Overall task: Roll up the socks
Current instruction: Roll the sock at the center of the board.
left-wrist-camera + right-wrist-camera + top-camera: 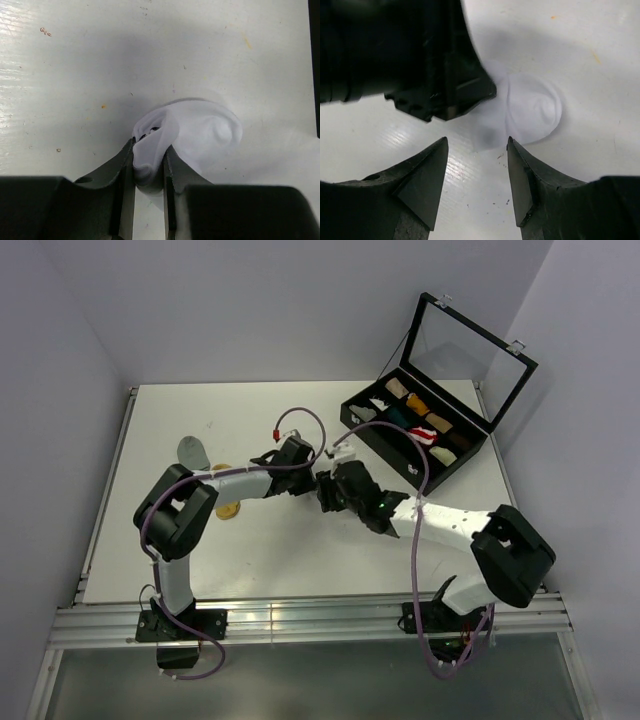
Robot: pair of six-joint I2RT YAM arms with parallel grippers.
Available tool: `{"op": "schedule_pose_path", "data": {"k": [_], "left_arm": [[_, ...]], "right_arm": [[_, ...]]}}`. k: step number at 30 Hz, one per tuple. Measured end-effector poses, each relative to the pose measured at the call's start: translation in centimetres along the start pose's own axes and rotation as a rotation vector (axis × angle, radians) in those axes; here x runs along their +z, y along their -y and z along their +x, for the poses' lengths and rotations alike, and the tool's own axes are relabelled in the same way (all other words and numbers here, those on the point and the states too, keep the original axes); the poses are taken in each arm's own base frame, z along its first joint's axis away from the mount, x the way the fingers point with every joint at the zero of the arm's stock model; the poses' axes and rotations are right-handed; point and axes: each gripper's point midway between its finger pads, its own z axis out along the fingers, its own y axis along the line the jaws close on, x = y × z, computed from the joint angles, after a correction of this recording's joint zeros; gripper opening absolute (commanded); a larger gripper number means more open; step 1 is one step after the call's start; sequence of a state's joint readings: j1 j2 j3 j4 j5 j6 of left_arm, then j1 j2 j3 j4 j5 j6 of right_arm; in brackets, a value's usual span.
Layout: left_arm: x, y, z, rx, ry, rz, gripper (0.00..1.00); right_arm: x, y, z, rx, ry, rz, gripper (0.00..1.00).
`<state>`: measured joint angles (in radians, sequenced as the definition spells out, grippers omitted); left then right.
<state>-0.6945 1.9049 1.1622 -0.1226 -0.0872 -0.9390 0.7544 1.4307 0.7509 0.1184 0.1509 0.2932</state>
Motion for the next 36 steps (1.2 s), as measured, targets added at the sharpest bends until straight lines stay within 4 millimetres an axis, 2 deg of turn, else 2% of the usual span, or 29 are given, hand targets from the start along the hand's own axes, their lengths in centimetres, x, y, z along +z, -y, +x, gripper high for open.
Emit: {"op": "schedule_pose_path", "data": {"k": [4,8,11,19,28,31,35,36], "left_arm": [[0.0,0.0,0.0,0.006,-0.002,-0.001,0.00],[0.0,0.0,0.0,0.010,-0.003,0.001,0.00],[0.0,0.0,0.0,0.012,-0.004,0.002,0.00],[-0.1,0.0,0.1,0.018,-0.011,0.007,0.00],[0.0,-0.1,0.1,0.007,-0.039,0.021,0.00],[0.0,-0.2,0.1,0.003,-0.045,0.024,0.00],[0.0,-0.2,0.0,0.000,-0.047,0.026,0.03],[0.0,-0.3,0.0,0.000,-0.046,0.025,0.05]], "right_arm": [[0.5,-1.0,2.3,-0.168,-0.020,0.072,0.59],[1.3,-0.9,4.8,-0.301,-0.058,0.145,0.59],[2.0,-0.9,5.9,-0.381,-0.074,0.183,0.59],[2.7,-1.0,5.7,-0.500,-0.029,0.249,0.59],[4.0,-0.6,5.4,-0.507,0.008,0.306,0.55],[4.3,-0.5,5.7,-0.503,0.010,0.313,0.48],[4.7,-0.6,5.8,-0.492,0.015,0.320,0.19],[4.7,-0.6,5.8,-0.492,0.015,0.319,0.07]]}}
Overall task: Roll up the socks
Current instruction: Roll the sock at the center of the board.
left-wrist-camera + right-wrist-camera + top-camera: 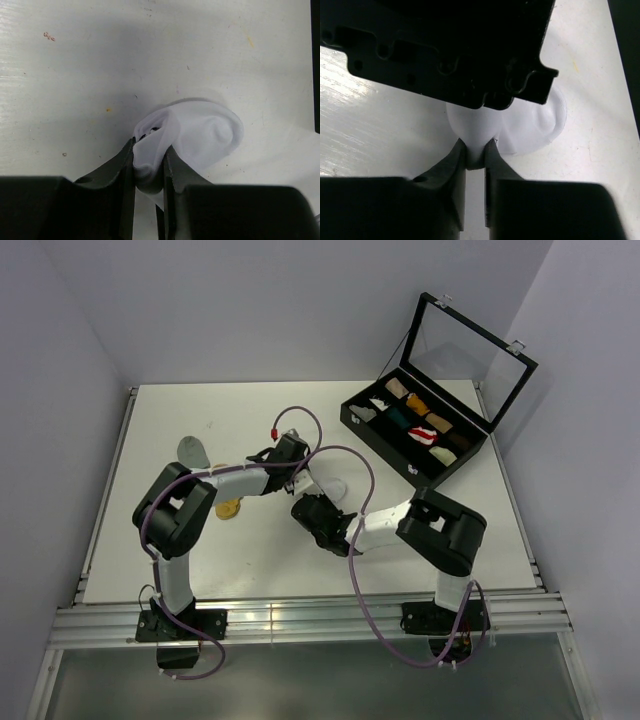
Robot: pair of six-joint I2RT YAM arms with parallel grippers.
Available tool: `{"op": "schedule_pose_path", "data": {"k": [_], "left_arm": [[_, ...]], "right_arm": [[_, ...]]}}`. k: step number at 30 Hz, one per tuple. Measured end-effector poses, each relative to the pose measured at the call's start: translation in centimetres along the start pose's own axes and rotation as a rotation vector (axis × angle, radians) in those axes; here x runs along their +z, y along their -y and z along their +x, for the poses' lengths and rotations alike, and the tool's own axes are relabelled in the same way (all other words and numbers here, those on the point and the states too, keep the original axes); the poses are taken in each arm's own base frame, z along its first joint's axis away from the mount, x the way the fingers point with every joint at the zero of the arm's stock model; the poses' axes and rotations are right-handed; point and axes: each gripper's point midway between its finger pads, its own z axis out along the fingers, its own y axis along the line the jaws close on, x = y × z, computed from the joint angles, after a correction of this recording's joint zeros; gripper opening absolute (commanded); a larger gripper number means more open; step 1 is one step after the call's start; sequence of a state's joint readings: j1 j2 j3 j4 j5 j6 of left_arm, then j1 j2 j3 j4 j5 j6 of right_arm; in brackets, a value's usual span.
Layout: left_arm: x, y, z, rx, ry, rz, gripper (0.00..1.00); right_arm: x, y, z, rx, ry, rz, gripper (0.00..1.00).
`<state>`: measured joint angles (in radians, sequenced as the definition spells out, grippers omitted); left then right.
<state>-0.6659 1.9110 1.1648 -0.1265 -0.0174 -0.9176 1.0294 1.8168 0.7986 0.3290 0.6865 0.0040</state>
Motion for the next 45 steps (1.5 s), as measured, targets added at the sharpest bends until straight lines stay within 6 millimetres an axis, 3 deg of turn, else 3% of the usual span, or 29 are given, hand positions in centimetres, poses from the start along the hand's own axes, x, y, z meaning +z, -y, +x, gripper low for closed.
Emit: {"op": "schedule_pose_path", "data": {"k": [2,8,17,24,30,37,45], "left_arm": [[0.0,0.0,-0.1,0.000,0.005,-0.002,0.13],[0.0,-0.1,-0.1,-0.001,0.013,0.000,0.37],[-1.9,-2.5,-0.7,-0.047,0.047,-0.028,0.70],[-4.1,-4.3,-0.6,-0.124,0.076,-0.023,0.76],[-5.6,-4.7,-0.4,-0.167,0.111,0.019,0.76],[-5.6,-5.5,0.7,-0.201,0.115,0.047,0.75],[-5.4,-4.9,0.3,-0.242,0.159,0.119,0.74]], "right_arm": [[0.0,0.1,0.0,0.003,-0.001,0.002,0.00],[0.0,0.3,-0.1,0.054,-0.025,-0.089,0.00],[0.2,0.2,-0.9,0.350,-0.089,-0.438,0.00],[-0.1,-0.7,-1.1,0.565,-0.158,-0.707,0.00],[0.6,-1.1,-1.6,0.728,-0.256,-0.901,0.00],[1.3,-1.6,-2.1,0.810,-0.348,-1.003,0.00],[1.4,-1.7,-2.1,0.832,-0.391,-1.033,0.00]]}}
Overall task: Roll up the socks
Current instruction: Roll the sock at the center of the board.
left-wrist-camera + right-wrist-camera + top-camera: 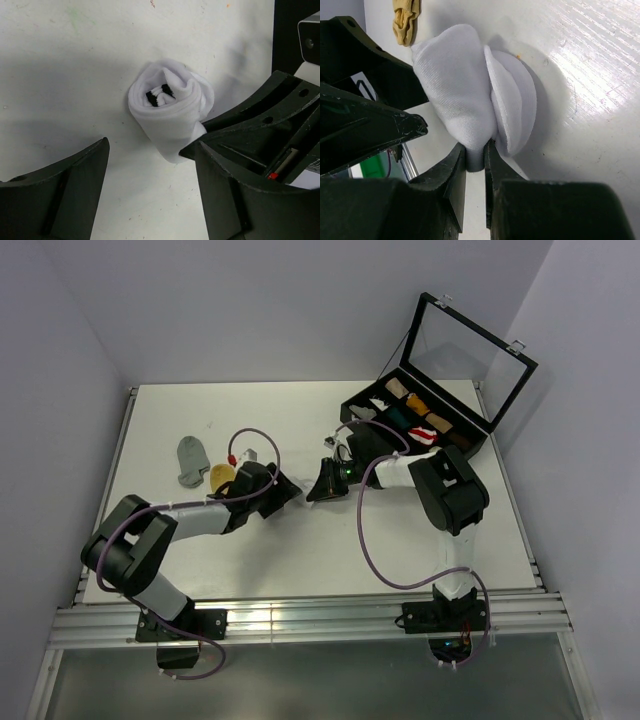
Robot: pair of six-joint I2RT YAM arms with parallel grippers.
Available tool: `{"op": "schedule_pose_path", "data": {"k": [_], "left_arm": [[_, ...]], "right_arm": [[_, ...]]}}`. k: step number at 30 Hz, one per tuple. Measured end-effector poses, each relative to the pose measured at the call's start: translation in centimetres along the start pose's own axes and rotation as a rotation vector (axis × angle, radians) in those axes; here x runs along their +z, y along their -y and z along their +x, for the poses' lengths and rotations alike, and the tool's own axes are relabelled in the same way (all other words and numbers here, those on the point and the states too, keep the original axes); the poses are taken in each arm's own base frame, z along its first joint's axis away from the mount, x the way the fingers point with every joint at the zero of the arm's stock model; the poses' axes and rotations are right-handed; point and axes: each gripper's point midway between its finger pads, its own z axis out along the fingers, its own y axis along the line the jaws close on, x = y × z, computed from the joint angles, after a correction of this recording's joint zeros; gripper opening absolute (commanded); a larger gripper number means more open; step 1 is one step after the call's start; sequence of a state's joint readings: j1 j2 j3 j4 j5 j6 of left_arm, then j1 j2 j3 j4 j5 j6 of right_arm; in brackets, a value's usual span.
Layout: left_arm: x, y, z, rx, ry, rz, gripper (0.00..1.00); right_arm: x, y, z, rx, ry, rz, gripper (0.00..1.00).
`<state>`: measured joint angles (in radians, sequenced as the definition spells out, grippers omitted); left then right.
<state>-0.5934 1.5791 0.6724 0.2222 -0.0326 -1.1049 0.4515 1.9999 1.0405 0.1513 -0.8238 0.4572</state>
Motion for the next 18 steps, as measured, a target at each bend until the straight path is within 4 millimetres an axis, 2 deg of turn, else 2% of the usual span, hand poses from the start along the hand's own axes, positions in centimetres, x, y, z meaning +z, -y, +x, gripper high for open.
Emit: {"op": "schedule_pose_path", "data": {"k": [7,10,18], "left_arm": [[0.2,-1.1,-1.6,-0.107,0.054,0.022,0.70],[0.6,-0.8,-2.6,-0.141,0.080,0.047,0.70],[2.0,-0.4,-2.4,-0.165,0.072,0.094,0.67]], "right_arm": [[0.0,0.0,0.0,0.008,-0.007,0.004,0.00],[0.0,0.0,0.1,0.009,-0.007,0.005,0.00],[0.0,0.1,0.1,0.014,-0.008,0.008,0.00]]}}
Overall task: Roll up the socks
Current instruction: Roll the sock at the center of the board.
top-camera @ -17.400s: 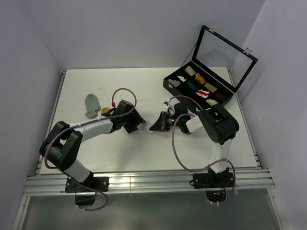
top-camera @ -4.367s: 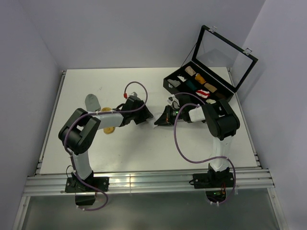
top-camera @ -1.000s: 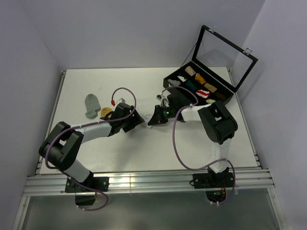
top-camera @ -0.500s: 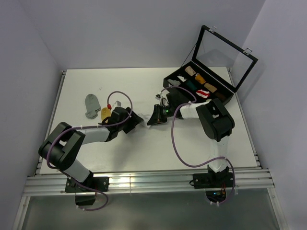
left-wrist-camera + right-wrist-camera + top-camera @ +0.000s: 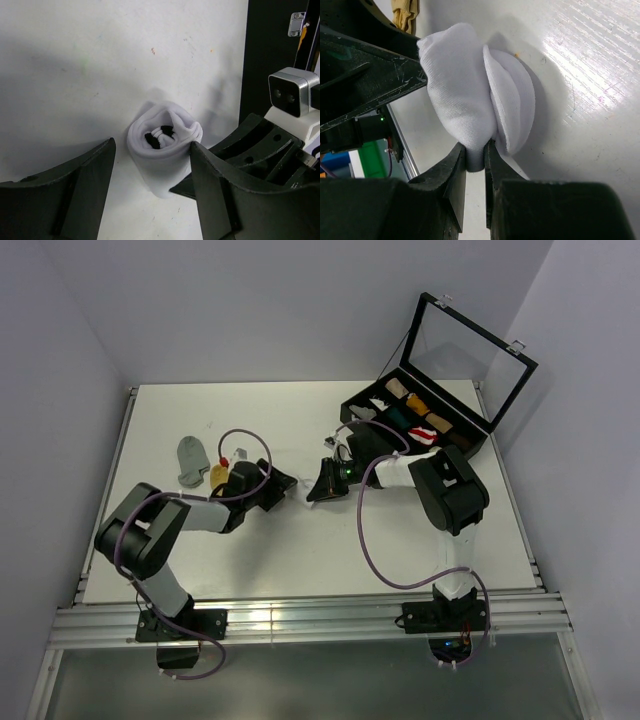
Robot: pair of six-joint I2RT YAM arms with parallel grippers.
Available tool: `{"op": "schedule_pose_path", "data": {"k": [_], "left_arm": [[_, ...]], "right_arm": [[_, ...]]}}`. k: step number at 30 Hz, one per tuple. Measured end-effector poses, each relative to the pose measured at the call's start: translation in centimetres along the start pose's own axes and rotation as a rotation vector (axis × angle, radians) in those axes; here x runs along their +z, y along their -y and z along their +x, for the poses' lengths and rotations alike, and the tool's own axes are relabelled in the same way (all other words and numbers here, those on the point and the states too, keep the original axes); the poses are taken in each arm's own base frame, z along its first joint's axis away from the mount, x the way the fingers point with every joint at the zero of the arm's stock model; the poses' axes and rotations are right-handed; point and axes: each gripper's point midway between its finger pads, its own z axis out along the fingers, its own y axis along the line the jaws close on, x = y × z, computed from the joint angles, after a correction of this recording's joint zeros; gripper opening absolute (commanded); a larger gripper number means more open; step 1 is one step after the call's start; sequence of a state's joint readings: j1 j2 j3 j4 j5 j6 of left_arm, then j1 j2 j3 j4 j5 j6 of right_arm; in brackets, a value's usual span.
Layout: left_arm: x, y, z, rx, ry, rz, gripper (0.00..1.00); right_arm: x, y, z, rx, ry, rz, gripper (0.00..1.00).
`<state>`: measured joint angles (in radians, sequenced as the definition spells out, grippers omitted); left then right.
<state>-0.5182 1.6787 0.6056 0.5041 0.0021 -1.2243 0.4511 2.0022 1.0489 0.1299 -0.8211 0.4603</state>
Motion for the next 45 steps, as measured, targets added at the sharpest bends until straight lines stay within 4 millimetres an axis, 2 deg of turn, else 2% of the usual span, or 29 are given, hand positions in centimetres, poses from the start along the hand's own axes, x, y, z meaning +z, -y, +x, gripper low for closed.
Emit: {"op": "schedule_pose_path", "data": {"k": [6,8,12,13,19,21,22,25,27,32,36,38,40,45], "left_arm": [[1.2,0.6,0.2,-0.005,-0.016,0.020,0.62],[1.5,0.7,0.2,-0.005,-0.022,0.019,0.57],[2.3,0.5,0.4,-0.008,-0.032,0.001,0.41],[2.4,0.5,0.4,-0.008,-0.035,-0.006,0.35],[3.7,1.1,0.8,0.031,-0.077,-0.023,0.14],[4.1,1.6,1.3,0.061,-0.100,-0.028,0.10],[4.2,1.8,1.6,0.072,-0.110,-0.030,0.10],[4.3,2.4,2.7,0.117,-0.149,-0.041,0.09],[4.2,2.7,3.3,0.148,-0.166,-0.052,0.09],[4.2,2.8,3.4,0.215,-0.171,-0.084,0.09],[4.2,2.9,3.5,0.259,-0.175,-0.102,0.09],[4.1,3.0,3.6,0.275,-0.176,-0.109,0.09],[4.1,3.0,3.6,0.288,-0.176,-0.113,0.09],[4.1,3.0,3.7,0.301,-0.181,-0.119,0.08]], "right_arm": [[0.0,0.0,0.0,0.007,0.001,0.002,0.00],[0.0,0.1,0.0,0.010,0.001,0.004,0.00],[0.0,0.1,0.0,0.020,0.002,0.008,0.00],[0.0,0.1,0.0,0.023,0.002,0.008,0.00],[-0.5,0.3,0.5,0.039,0.027,0.036,0.00],[-0.9,0.5,0.7,0.034,0.049,0.061,0.11],[-1.3,0.6,0.7,0.030,0.064,0.076,0.22],[-2.5,0.8,1.2,0.011,0.106,0.138,0.43],[-3.4,1.0,1.5,-0.019,0.134,0.201,0.51],[-5.4,0.1,1.6,-0.173,0.217,0.364,0.59],[-6.1,-2.7,0.6,-0.371,0.317,0.465,0.64],[-5.9,-3.9,0.5,-0.464,0.348,0.503,0.64],[-5.6,-4.3,0.6,-0.544,0.362,0.554,0.65],[-4.3,-3.5,1.3,-0.706,0.353,0.697,0.65]]}}
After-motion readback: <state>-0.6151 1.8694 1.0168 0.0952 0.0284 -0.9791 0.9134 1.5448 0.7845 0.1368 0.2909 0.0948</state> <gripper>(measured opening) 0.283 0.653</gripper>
